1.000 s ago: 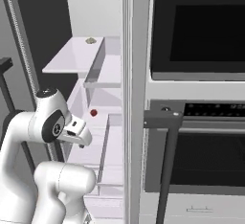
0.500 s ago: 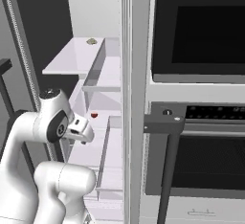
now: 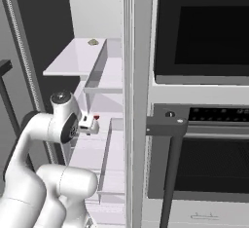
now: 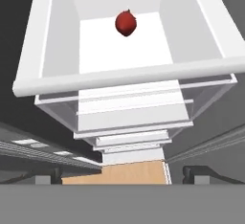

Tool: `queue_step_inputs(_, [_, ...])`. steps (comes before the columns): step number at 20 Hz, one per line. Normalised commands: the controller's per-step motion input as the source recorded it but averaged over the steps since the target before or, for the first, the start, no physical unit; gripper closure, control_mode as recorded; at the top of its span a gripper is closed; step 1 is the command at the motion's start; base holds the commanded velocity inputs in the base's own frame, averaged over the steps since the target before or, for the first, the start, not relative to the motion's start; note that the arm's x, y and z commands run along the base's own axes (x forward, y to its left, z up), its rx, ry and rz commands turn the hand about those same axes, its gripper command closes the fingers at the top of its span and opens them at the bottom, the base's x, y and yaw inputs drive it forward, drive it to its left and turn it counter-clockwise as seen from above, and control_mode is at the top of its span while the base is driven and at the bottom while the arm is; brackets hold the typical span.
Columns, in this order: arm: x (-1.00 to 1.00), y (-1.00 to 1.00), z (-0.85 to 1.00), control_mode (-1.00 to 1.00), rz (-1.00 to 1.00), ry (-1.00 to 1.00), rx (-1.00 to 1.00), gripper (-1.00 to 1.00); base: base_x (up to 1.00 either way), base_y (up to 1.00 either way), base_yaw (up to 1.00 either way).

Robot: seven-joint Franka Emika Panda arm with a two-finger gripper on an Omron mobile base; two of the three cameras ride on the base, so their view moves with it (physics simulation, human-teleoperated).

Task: Take the strawberry from the fridge and place it on top of the pancake, located on the dining counter.

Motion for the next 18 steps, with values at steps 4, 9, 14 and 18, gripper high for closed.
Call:
queue_step_inputs(4, [0.82,0.12,-0.15,-1.00,0.00,-0.06,0.00,-1.00,0.00,0.00,0.00])
queue_step_inputs(9, [0.84,0.00,-0.05,-1.00,0.00,-0.01,-0.01,-1.00,0.00,0.00,0.00])
queue_step_inputs(14, [0.71,0.00,0.00,-1.00,0.00,0.00,-0.01,-1.00,0.00,0.00,0.00])
queue_step_inputs(18, [0.56,0.00,0.00,-1.00,0.00,0.01,0.00,-1.00,0.00,0.00,0.00])
